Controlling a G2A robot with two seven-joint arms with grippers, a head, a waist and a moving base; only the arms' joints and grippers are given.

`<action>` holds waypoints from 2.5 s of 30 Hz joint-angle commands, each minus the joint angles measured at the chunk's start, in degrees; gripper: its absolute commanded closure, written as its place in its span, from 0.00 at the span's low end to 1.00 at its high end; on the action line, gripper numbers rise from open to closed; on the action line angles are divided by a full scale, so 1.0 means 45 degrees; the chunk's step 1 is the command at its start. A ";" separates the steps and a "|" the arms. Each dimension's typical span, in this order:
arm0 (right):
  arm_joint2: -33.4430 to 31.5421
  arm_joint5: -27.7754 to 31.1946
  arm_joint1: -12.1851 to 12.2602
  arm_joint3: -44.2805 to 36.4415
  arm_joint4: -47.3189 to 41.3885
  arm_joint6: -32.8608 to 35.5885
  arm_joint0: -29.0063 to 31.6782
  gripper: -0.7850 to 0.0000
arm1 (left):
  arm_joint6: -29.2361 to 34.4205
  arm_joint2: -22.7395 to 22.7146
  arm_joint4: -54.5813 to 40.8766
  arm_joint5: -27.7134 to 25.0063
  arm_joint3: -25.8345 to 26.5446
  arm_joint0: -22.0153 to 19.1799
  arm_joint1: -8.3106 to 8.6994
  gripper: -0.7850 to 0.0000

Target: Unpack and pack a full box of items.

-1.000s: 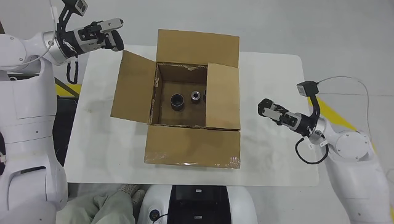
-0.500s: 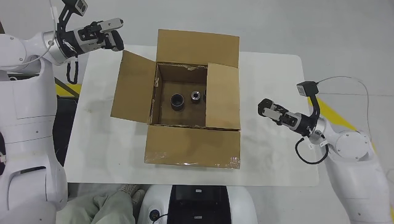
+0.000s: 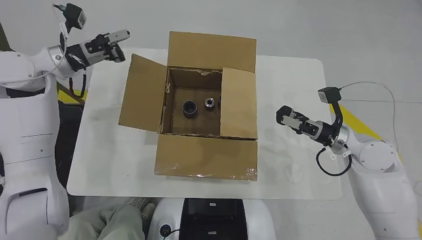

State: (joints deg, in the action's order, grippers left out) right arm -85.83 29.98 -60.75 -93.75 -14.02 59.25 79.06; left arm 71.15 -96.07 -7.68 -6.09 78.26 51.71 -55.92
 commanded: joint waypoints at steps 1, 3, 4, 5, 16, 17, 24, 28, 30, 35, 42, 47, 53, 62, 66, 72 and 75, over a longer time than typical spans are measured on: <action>0.0000 0.0000 0.0000 0.0000 0.0000 0.0000 0.0000 0.00 | -0.0273 0.0114 0.0314 -0.0034 0.0024 0.0201 0.0030 0.00; 0.0000 0.0000 0.0000 0.0000 0.0000 0.0000 0.0000 0.00 | -0.0569 0.0252 0.0567 -0.0107 0.0064 0.0361 0.0047 0.00; 0.0000 0.0000 0.0000 0.0000 0.0000 0.0000 0.0000 0.00 | -0.0616 0.0310 0.0406 -0.0068 0.0013 0.0421 0.0043 0.00; 0.0000 0.0000 0.0000 0.0000 0.0000 0.0000 0.0000 0.00 | -0.0663 0.0361 0.0372 -0.0065 -0.0033 0.0456 0.0049 0.00; 0.0000 0.0000 0.0000 0.0000 0.0000 0.0000 0.0000 0.00 | -0.0463 0.1208 0.0179 -0.0477 -0.0368 0.0214 0.0104 0.00; 0.0000 0.0000 0.0000 0.0000 0.0000 0.0000 0.0000 0.00 | -0.0423 0.1293 0.0072 -0.0510 -0.0388 0.0139 0.0102 0.00; 0.0000 0.0000 0.0000 0.0000 0.0000 0.0000 0.0000 0.00 | 0.0198 0.1841 -0.1625 -0.0770 -0.0475 -0.0408 0.0036 0.00; 0.0000 0.0000 0.0000 0.0000 0.0000 0.0000 0.0000 0.00 | 0.0564 0.2066 -0.2657 -0.0946 -0.0397 -0.0730 0.0002 0.00; 0.0000 0.0000 0.0000 0.0000 0.0000 0.0000 0.0000 0.00 | 0.0691 0.2218 -0.2881 -0.0934 -0.0325 -0.0890 -0.0005 0.00; 0.0000 0.0000 0.0000 0.0000 0.0000 0.0000 0.0000 0.00 | 0.0780 0.2882 -0.3127 -0.0864 -0.0195 -0.1294 -0.0068 0.00; 0.0000 0.0000 0.0000 0.0000 0.0000 0.0000 0.0000 0.00 | 0.0728 0.4142 -0.3315 -0.0851 -0.0155 -0.1885 -0.0248 0.00; 0.0000 0.0000 0.0000 0.0000 0.0000 0.0000 0.0000 0.00 | 0.0779 0.5135 -0.3047 -0.0906 -0.0137 -0.2310 -0.0392 0.00; 0.0000 0.0000 0.0000 0.0000 0.0000 0.0000 0.0000 0.00 | 0.0721 0.6183 -0.2653 -0.1007 -0.0256 -0.2683 -0.0561 0.00; 0.0000 0.0000 0.0000 0.0000 0.0000 0.0000 0.0000 0.00 | 0.0679 0.7370 -0.1916 -0.1196 -0.0559 -0.2895 -0.0744 0.00; 0.0000 0.0000 0.0000 0.0000 0.0000 0.0000 0.0000 0.00 | 0.0557 0.7673 -0.1351 -0.1265 -0.0545 -0.2909 -0.0765 0.00; 0.0000 0.0000 0.0000 0.0000 0.0000 0.0000 0.0000 0.00 | 0.0192 0.7906 -0.0284 -0.1366 -0.0350 -0.2853 -0.0737 0.00; 0.0000 0.0000 0.0000 0.0000 0.0000 0.0000 0.0000 0.00 | 0.0142 0.8021 0.0094 -0.1370 -0.0270 -0.2775 -0.0721 0.00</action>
State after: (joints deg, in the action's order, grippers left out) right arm -85.83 29.98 -60.75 -93.75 -14.02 59.25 79.06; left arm 71.77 -60.16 -7.83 -12.28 76.96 39.11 -59.19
